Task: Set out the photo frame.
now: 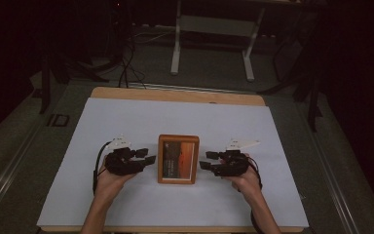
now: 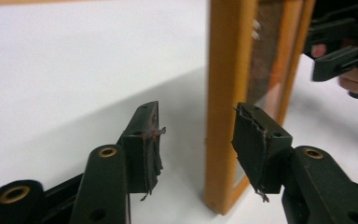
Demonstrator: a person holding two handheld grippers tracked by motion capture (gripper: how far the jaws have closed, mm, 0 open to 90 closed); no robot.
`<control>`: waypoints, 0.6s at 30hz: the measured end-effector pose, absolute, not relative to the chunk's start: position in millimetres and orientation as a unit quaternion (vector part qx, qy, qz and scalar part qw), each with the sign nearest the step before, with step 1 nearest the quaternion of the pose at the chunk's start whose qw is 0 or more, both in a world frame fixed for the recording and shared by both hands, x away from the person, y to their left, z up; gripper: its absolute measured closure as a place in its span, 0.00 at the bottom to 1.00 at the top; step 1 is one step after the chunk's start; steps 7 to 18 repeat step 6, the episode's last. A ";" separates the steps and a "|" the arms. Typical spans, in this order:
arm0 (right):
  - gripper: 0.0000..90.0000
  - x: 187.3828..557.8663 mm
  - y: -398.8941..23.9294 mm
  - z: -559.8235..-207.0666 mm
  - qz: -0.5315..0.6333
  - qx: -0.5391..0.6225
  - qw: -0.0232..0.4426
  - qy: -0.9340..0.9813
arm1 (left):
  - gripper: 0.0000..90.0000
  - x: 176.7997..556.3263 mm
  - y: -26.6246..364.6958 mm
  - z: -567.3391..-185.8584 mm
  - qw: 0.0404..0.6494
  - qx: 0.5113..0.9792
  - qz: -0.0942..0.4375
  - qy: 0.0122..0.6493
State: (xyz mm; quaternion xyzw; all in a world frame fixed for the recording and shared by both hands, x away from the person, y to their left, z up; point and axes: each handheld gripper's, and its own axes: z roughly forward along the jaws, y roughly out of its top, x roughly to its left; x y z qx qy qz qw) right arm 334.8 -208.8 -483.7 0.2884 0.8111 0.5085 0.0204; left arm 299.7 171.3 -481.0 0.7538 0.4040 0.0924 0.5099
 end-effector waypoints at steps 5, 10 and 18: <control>0.45 341.3 -238.3 -482.6 0.477 0.339 0.055 0.809 | 0.54 300.9 191.0 -484.7 0.434 0.761 0.179 0.448; 0.45 341.3 -238.3 -482.6 0.477 0.339 0.055 0.809 | 0.54 300.9 191.0 -484.7 0.434 0.761 0.179 0.448; 0.45 341.3 -238.3 -482.6 0.477 0.339 0.055 0.809 | 0.54 300.9 191.0 -484.7 0.434 0.761 0.179 0.448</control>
